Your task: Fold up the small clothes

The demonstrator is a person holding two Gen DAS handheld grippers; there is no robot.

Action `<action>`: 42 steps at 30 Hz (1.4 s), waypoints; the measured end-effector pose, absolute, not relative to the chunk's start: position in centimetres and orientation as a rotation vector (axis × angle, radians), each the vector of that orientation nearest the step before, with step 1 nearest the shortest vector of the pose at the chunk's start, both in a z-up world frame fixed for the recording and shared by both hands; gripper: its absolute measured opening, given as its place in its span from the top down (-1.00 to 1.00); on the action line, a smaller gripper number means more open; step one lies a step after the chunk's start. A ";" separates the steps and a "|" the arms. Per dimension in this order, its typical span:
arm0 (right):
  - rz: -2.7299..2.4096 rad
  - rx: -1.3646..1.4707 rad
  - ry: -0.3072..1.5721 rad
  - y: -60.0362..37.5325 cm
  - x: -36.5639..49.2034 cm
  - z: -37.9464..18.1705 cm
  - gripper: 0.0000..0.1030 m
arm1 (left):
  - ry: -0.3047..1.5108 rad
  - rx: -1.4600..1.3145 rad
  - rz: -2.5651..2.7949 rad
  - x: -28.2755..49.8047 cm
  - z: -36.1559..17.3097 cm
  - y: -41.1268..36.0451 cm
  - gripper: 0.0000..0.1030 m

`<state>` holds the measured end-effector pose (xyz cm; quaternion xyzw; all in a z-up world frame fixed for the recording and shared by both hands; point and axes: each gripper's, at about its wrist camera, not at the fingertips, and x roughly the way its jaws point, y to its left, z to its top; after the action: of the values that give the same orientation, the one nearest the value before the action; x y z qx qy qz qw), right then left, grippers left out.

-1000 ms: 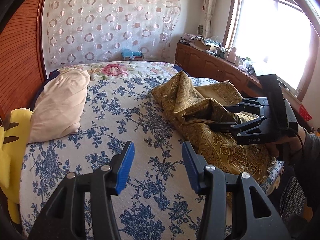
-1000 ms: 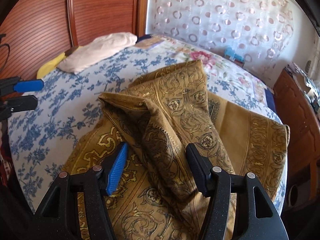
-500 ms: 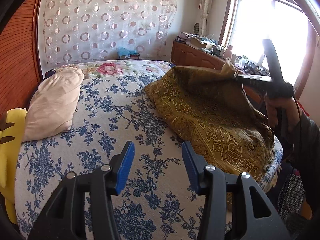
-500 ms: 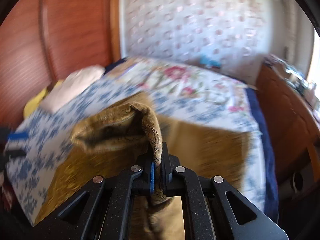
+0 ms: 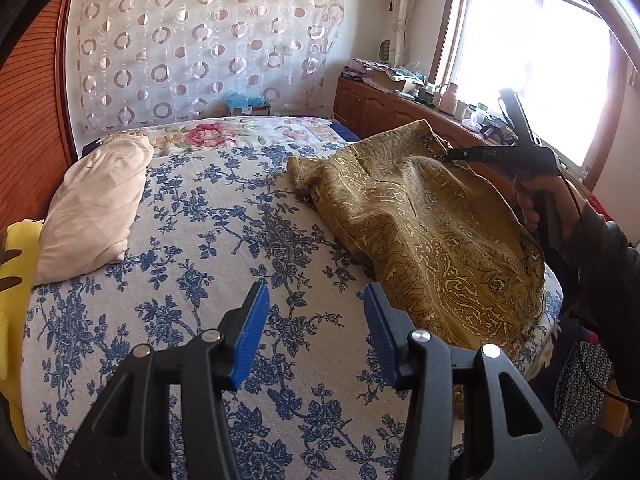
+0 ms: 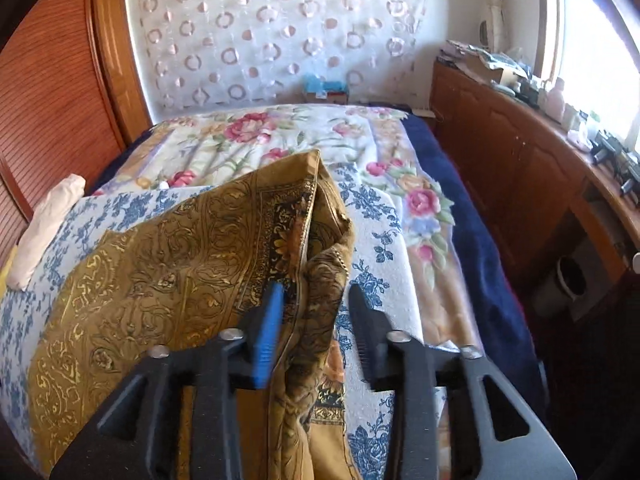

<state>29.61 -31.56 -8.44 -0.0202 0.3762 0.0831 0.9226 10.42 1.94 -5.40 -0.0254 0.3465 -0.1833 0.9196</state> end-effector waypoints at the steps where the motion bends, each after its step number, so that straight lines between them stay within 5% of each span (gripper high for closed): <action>1: 0.175 -0.046 0.761 -31.3 29.3 -8.3 0.23 | 0.713 -0.052 -0.378 10.4 -5.4 1.9 0.07; 23: 0.333 -0.053 0.763 -32.2 12.8 -10.8 0.09 | 0.742 -0.023 -0.478 9.5 -6.1 -2.2 0.07; 25: 0.312 -0.093 0.777 -31.7 13.0 -11.5 0.19 | 0.746 -0.016 -0.481 9.4 -6.2 -2.6 0.07; 27: 0.309 -0.108 0.807 -31.5 13.6 -12.4 0.68 | 0.746 -0.016 -0.486 9.4 -6.2 -2.8 0.07; 30: 0.352 -0.077 0.803 -31.8 13.8 -12.6 0.93 | 0.749 -0.015 -0.487 9.4 -6.1 -3.0 0.07; 42: 0.282 -0.028 0.768 -35.3 11.4 -10.8 0.93 | 0.770 -0.033 -0.542 9.1 -6.5 -4.2 0.07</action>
<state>11.42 -35.33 -10.80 -0.0138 0.3735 0.1372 0.9173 9.05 -4.17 -6.55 -0.0158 0.3709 -0.2612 0.8910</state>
